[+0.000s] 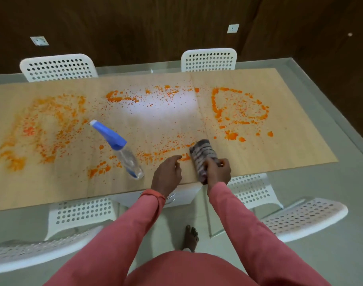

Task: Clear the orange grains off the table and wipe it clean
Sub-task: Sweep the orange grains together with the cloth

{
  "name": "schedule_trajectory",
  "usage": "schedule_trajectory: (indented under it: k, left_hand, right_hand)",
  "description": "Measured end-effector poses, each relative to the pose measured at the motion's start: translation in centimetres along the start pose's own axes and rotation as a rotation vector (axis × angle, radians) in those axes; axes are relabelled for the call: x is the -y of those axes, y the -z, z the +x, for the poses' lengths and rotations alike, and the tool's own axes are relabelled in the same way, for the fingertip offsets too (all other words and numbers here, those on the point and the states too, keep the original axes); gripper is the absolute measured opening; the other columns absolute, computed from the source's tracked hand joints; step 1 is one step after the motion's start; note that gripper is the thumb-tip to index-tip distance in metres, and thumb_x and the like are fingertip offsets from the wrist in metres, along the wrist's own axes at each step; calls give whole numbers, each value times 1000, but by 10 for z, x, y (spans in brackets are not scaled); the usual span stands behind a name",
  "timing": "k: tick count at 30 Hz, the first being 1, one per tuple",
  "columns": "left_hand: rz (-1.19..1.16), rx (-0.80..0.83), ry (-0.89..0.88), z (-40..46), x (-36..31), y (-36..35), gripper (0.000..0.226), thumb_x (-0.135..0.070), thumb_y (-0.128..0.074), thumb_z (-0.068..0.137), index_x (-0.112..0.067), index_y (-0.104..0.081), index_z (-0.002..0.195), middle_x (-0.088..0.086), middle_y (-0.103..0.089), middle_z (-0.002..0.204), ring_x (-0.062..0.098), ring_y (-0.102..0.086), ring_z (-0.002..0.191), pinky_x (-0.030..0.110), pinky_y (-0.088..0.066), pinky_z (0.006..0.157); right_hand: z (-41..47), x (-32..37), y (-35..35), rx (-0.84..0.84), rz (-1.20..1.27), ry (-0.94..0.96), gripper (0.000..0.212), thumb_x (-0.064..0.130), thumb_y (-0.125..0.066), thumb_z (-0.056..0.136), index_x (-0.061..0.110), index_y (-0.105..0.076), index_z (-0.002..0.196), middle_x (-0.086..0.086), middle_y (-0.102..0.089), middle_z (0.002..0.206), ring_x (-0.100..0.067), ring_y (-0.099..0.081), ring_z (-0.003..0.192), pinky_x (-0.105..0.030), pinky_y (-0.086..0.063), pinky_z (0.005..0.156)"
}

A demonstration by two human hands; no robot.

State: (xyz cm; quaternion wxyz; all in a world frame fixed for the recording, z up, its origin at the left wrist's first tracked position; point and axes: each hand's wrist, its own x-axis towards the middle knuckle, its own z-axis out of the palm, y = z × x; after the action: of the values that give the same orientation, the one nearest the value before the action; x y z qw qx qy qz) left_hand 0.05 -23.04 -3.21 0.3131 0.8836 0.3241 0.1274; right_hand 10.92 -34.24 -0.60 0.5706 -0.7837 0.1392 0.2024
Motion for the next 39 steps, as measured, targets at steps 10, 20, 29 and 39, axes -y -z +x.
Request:
schedule_trajectory:
  k: [10,20,29,39]
  left_hand:
    - [-955,185,327,61,-93,-15,44,-57,-55,90,-25,-68,117,-2,-70,115,14,-66,105,36,-55,92]
    - [-1084,409,488,80,-106,-21,37,-49,-49,87,-20,-69,99,11,-70,106,32,-63,102,52,-51,91]
    - [-1154,523,503,100,-107,-16,41,-35,-31,94,-10,-63,96,13,-68,91,23,-62,80,30,-51,68]
    - [-1014,688,471,112,-81,-13,55,-62,-57,85,-22,-65,122,10,-66,120,28,-65,109,43,-54,95]
  right_hand:
    - [39,59,54,421,-108,447,35,5,-79,79,15,-62,107,9,-65,98,0,-61,86,-12,-51,72]
    - [67,61,65,652,-191,534,42,20,-86,78,20,-67,116,6,-68,109,-6,-65,101,-19,-55,82]
    - [86,54,40,629,-462,342,138,66,-89,43,25,-25,158,-6,-36,154,-23,-40,140,-46,-42,113]
    - [85,57,31,316,-218,264,65,39,-96,57,22,-64,112,2,-69,107,-17,-66,99,-28,-57,80]
